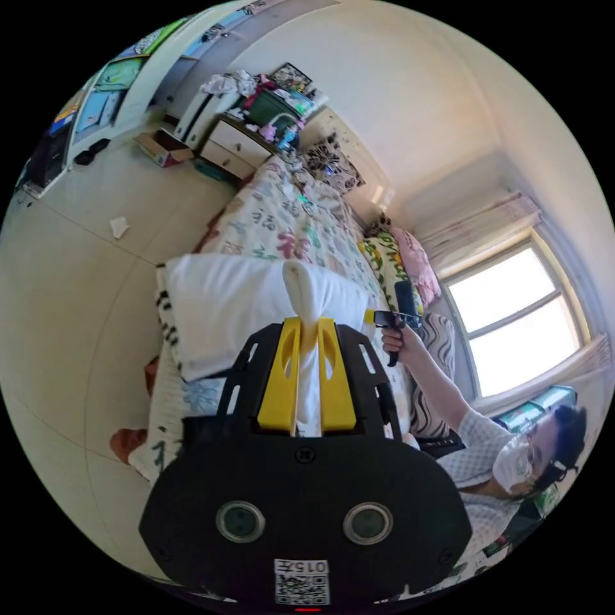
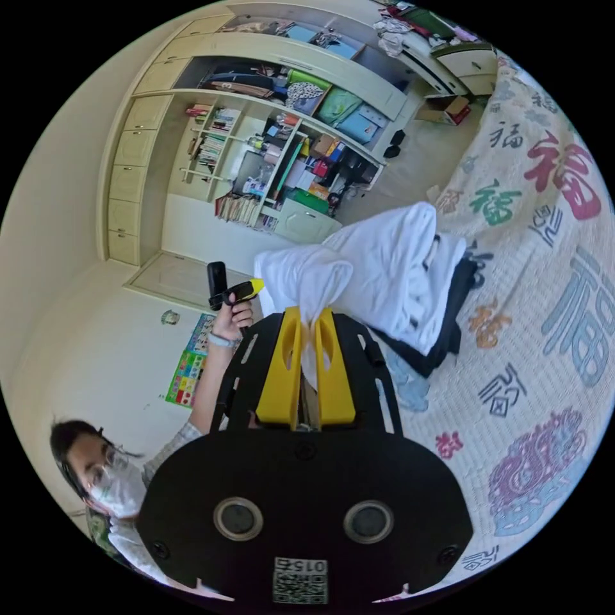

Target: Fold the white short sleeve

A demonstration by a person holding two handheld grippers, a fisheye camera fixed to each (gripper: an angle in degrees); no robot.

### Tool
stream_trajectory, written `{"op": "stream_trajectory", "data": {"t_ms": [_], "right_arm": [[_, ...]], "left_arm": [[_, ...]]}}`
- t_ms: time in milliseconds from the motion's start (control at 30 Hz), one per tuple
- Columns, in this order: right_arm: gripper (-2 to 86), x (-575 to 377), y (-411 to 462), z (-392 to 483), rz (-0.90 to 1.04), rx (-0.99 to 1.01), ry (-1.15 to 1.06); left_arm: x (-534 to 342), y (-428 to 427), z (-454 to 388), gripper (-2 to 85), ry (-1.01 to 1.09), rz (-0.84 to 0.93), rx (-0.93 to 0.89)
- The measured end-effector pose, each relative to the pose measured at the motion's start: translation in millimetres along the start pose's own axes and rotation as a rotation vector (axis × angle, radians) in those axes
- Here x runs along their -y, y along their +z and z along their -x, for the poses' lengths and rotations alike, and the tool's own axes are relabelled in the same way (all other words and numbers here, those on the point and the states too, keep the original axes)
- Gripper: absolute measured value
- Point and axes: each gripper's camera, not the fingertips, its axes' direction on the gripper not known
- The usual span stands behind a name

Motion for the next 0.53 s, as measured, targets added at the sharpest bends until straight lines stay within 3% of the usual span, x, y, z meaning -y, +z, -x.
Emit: {"op": "stream_trajectory", "data": {"t_ms": [167, 300, 400, 533], "right_arm": [[5.6, 52, 46, -32, -0.033, -0.129, 0.097], [5.9, 30, 37, -50, -0.231, -0.209, 0.097], [6.1, -8, 24, -54, -0.321, -0.229, 0.052], [6.6, -61, 53, -46, -0.169, -0.244, -0.052]], "left_arm": [[1, 7, 24, 6.5, -0.084, -0.093, 0.17], [-66, -28, 9, 7.6, 0.006, -0.354, 0.203], [-135, -36, -7, 10.2, 0.042, -0.32, 0.229], [-240, -16, -13, 14.1, -0.046, -0.213, 0.389]]}}
